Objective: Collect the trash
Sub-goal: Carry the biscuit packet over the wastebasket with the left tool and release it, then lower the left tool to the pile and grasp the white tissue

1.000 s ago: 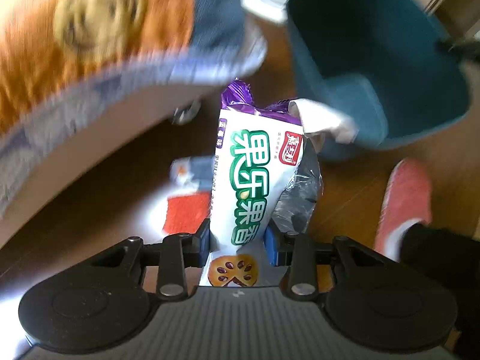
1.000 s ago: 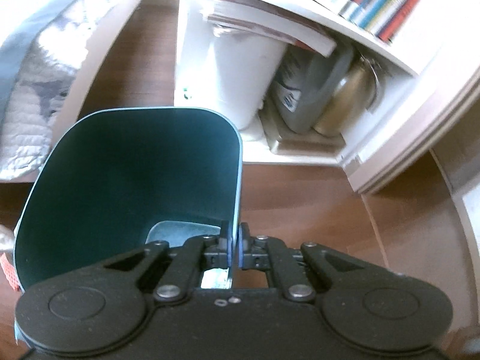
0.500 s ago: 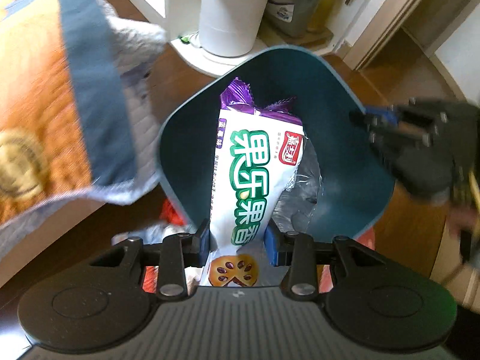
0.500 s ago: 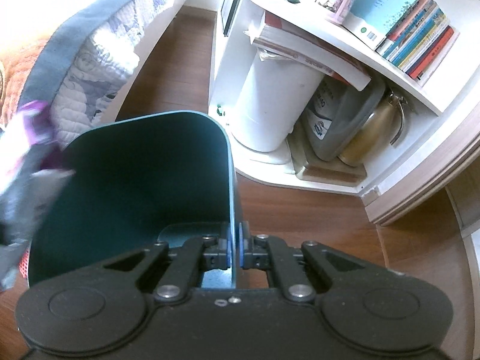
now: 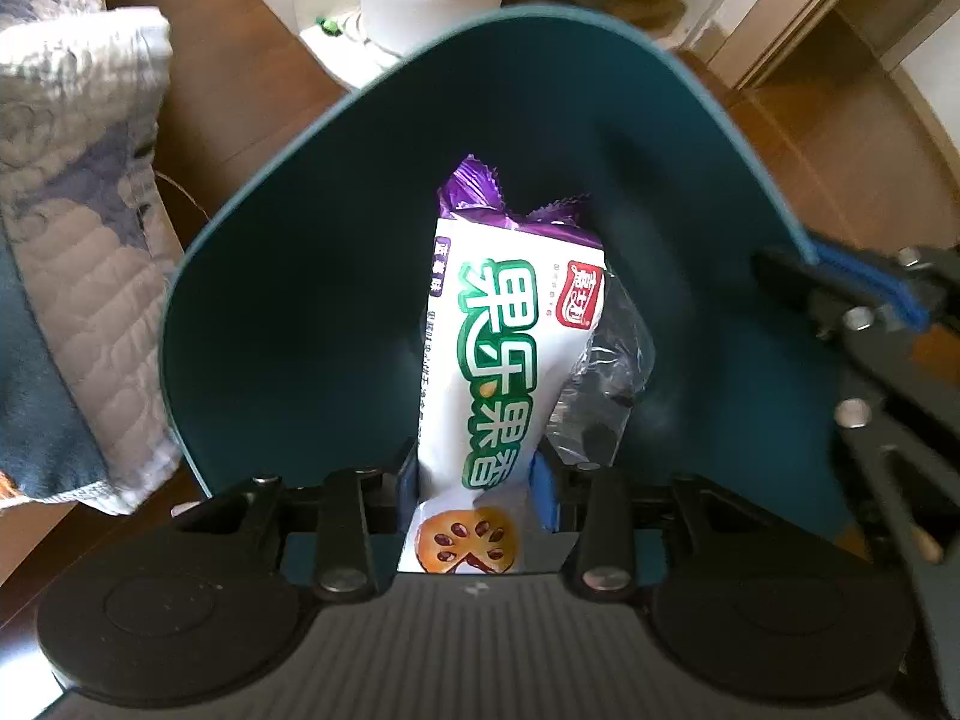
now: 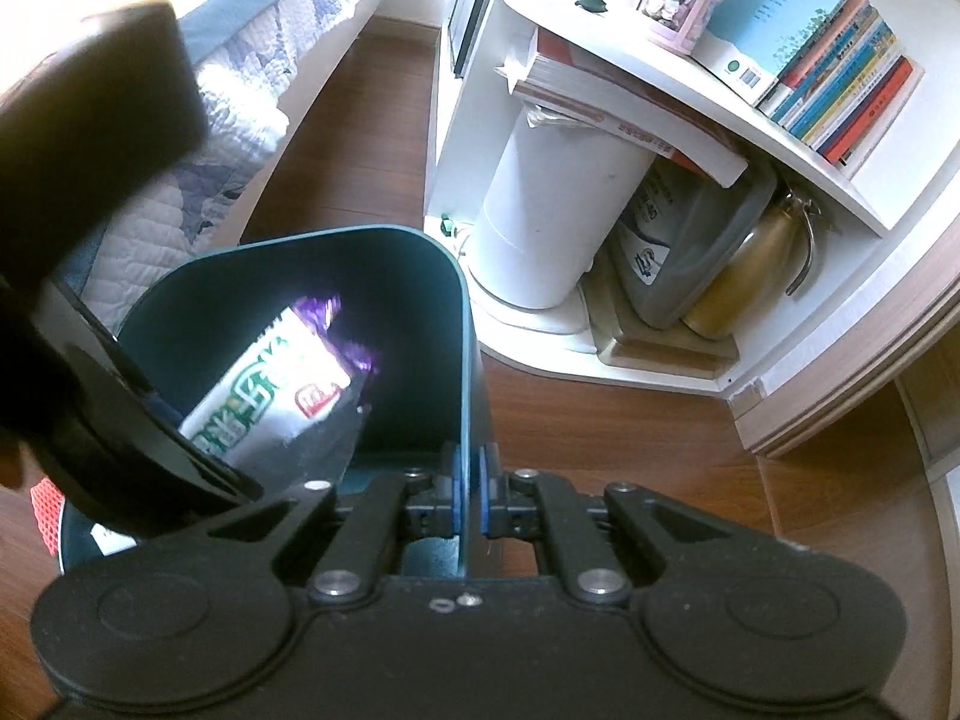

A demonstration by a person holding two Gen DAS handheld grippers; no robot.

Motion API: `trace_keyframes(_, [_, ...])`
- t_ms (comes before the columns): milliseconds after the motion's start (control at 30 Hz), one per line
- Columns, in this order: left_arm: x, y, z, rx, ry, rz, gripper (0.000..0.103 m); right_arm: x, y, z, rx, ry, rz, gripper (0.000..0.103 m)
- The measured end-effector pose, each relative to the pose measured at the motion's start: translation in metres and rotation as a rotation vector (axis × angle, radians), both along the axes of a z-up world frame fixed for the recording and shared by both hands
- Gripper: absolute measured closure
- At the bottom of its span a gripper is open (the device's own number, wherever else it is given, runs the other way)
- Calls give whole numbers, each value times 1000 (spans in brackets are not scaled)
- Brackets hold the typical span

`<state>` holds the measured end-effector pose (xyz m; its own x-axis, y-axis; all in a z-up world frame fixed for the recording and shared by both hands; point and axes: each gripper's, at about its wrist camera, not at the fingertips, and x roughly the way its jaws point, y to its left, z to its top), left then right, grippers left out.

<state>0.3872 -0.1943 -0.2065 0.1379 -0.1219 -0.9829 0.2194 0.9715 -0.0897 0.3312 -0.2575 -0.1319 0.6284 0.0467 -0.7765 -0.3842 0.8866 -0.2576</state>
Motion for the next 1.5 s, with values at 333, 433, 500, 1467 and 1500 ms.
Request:
trace_keyframes(333, [-14, 8, 3, -16, -14, 2, 39, 1, 0, -1, -4, 2, -8, 98])
trace_keyframes(433, [-19, 14, 8, -25, -24, -7, 39, 1, 2, -2, -22, 2, -6, 98])
trace_keyframes(500, [-25, 16, 16, -34, -31, -19, 39, 2, 0, -3, -30, 4, -12, 98])
trace_keyframes(1467, [-89, 143, -15, 16, 19, 134, 39, 21, -51, -28, -69, 87, -172, 99])
trace_keyframes(1500, [-90, 143, -18, 17, 26, 134, 39, 21, -51, -28, -70, 87, -172, 99])
